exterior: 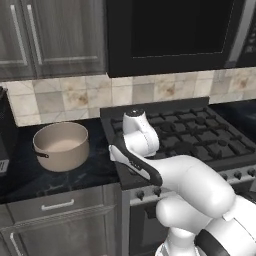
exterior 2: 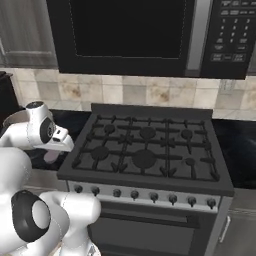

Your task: Turn on the sink faucet. Then move the eggplant from the counter to the sink. Turn off the sink. Move the vegetable from the sink to the pot next to the stove. Finally move the pot to the front right burner.

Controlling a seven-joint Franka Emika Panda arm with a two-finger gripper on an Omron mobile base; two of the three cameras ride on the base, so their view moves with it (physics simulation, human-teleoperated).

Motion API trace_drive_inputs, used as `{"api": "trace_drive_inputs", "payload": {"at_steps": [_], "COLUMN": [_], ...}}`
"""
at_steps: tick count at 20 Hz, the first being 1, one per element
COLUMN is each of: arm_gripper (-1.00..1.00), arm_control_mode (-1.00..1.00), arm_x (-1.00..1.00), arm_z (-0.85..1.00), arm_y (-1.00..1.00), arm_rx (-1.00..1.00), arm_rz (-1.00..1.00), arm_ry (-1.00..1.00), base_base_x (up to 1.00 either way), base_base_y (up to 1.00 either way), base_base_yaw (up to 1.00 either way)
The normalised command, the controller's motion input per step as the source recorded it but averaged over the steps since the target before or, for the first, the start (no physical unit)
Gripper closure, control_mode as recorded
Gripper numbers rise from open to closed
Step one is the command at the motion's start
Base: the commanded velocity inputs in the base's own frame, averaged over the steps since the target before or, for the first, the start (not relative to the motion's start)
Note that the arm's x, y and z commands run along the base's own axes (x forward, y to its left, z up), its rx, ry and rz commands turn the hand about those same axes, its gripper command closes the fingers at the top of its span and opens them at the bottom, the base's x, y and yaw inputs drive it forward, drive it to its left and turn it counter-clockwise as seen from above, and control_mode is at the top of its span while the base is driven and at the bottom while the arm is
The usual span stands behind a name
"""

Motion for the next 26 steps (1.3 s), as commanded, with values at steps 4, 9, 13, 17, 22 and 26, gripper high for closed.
{"api": "trace_drive_inputs", "payload": {"at_steps": [4, 9, 13, 17, 22, 26], "arm_gripper": [1.0, 1.0, 1.0, 1.0, 1.0, 1.0], "arm_control_mode": [1.0, 1.0, 1.0, 1.0, 1.0, 1.0], "arm_x": [0.0, 0.0, 0.0, 0.0, 0.0, 0.0], "arm_z": [0.0, 0.0, 0.0, 0.0, 0.0, 0.0], "arm_y": [0.0, 0.0, 0.0, 0.0, 0.0, 0.0], "arm_rx": [0.0, 0.0, 0.0, 0.0, 0.0, 0.0], "arm_rz": [0.0, 0.0, 0.0, 0.0, 0.0, 0.0], "arm_ry": [0.0, 0.0, 0.0, 0.0, 0.0, 0.0], "base_base_x": [0.3, 0.49, 0.55, 0.56, 0.27, 0.01], "base_base_y": [0.03, 0.0, 0.0, 0.0, 0.04, 0.01], "base_base_yaw": [0.15, 0.16, 0.13, 0.1, 0.02, 0.0]}}
